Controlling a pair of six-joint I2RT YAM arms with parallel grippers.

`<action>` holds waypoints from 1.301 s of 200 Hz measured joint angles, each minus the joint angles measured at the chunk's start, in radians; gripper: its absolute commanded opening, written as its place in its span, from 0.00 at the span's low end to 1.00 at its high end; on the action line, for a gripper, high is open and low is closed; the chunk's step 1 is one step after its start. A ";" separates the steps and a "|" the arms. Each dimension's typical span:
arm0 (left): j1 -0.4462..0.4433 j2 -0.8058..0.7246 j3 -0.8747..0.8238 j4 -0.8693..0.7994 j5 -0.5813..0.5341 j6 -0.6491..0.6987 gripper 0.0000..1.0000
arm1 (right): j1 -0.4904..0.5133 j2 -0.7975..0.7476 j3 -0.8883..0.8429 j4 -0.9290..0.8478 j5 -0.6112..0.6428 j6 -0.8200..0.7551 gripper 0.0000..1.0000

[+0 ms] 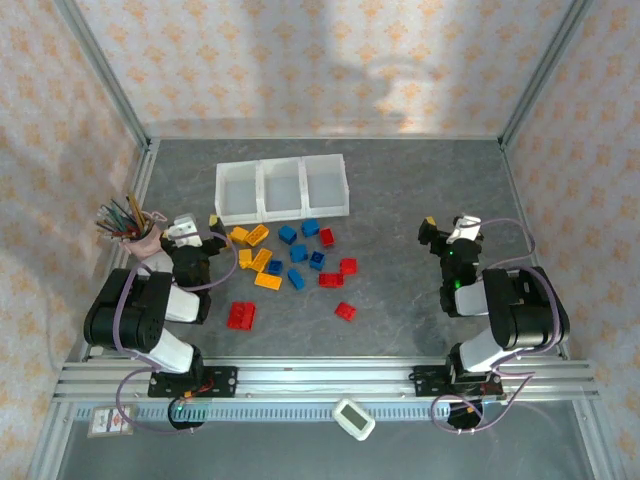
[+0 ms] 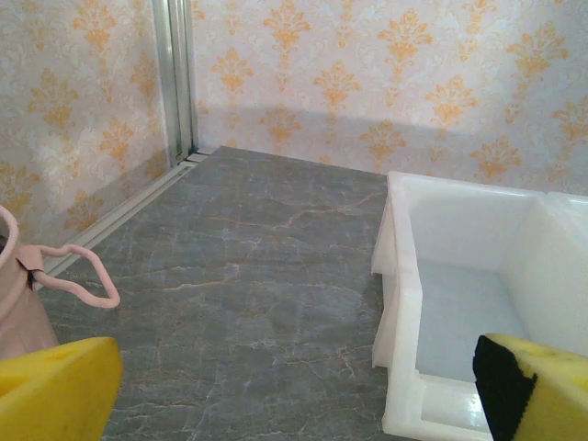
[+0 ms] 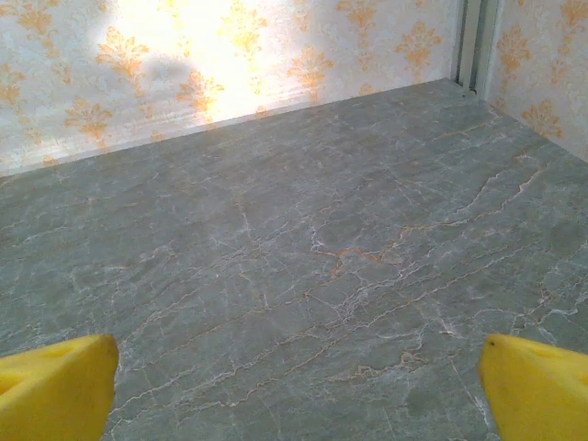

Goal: Sort the legos into containers by color
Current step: Pick up the lego from the center of the table.

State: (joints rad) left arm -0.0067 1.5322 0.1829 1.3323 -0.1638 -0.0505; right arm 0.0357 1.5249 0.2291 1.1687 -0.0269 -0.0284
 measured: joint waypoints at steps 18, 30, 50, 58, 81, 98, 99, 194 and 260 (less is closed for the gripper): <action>0.000 0.000 0.000 0.000 0.000 0.000 0.99 | 0.000 0.000 0.000 0.000 0.000 0.000 1.00; 0.000 0.000 0.000 0.000 0.000 0.000 0.99 | 0.000 0.000 0.000 0.000 0.000 0.000 1.00; 0.000 0.000 0.000 0.000 0.000 0.000 0.99 | 0.000 0.000 0.000 0.000 0.000 0.000 1.00; 0.000 0.000 0.000 0.000 0.000 0.000 0.99 | 0.000 0.000 0.000 0.000 0.000 0.000 1.00; 0.000 0.000 0.000 0.000 0.000 0.000 0.99 | 0.000 0.000 0.000 0.000 0.000 0.000 1.00; 0.000 0.000 0.000 0.000 0.000 0.000 0.99 | 0.000 0.000 0.000 0.000 0.000 0.000 1.00; 0.000 0.000 0.000 0.000 0.000 0.000 0.99 | 0.000 0.000 0.000 0.000 0.000 0.000 1.00; 0.000 0.000 0.000 0.000 0.000 0.000 0.99 | 0.000 0.000 0.000 0.000 0.000 0.000 1.00; 0.000 -0.064 -0.003 -0.013 -0.019 -0.001 0.99 | 0.000 -0.014 0.001 -0.014 0.000 0.000 1.00</action>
State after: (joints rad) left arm -0.0067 1.4677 0.1799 1.3197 -0.1833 -0.0517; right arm 0.0357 1.5105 0.2302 1.1545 -0.0269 -0.0284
